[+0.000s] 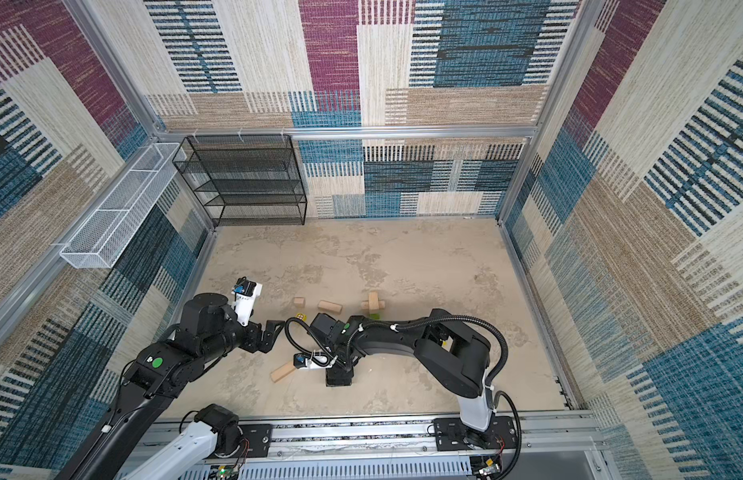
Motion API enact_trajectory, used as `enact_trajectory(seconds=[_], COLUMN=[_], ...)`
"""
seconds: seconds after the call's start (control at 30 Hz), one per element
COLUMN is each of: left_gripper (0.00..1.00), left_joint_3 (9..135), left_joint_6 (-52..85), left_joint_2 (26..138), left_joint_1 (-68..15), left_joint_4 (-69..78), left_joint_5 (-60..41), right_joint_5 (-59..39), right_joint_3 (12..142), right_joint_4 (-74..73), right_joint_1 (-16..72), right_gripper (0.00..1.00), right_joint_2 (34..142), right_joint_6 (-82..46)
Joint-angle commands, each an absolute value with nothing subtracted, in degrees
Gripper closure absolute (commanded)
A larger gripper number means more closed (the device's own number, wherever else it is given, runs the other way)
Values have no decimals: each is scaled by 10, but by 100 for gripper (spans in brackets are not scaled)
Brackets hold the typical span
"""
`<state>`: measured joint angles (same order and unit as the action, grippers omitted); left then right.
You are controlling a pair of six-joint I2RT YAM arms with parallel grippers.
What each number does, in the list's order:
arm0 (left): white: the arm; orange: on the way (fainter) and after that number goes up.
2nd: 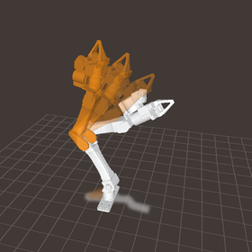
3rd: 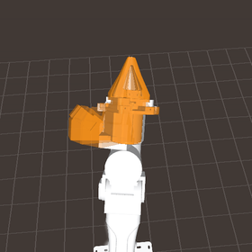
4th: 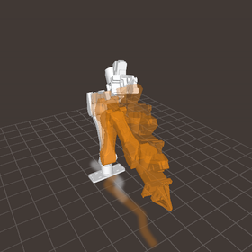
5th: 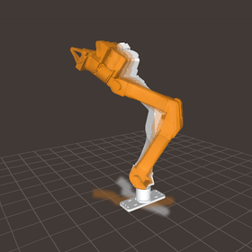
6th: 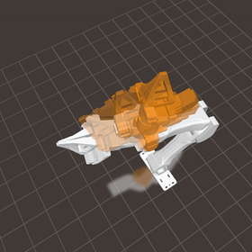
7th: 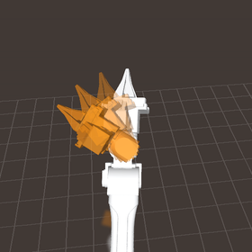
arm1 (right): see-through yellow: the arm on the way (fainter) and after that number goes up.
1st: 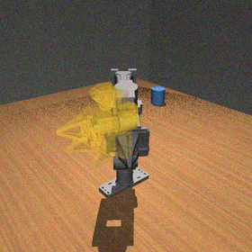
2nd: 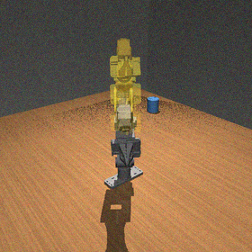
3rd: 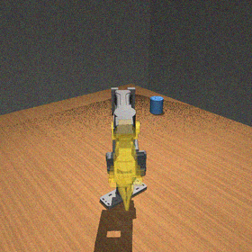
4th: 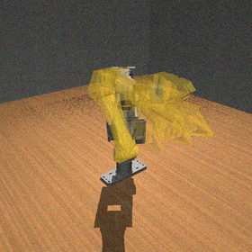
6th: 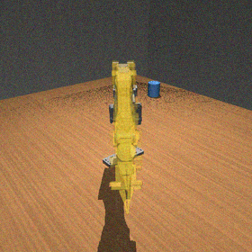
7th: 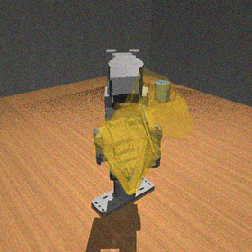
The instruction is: Build the wood block tower
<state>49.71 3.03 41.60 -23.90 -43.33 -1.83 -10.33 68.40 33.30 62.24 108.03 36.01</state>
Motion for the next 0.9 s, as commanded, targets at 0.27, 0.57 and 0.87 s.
enact_trajectory(seconds=[0.27, 0.57, 0.87], left_gripper=[2, 2, 2], left_joint_3=[497, 498, 497], left_joint_6=[25, 25, 25], left_joint_2=[418, 417, 419], left_joint_1=[-244, -249, -249], left_joint_4=[-439, -441, -441], left_joint_5=[-3, 7, 6], right_joint_5=[-88, -104, -100], right_joint_3=[697, 716, 711], right_joint_4=[345, 358, 360], right_joint_1=[623, 623, 623], right_gripper=[9, 15, 17], right_joint_2=[1077, 1079, 1081], right_joint_6=[345, 351, 344])
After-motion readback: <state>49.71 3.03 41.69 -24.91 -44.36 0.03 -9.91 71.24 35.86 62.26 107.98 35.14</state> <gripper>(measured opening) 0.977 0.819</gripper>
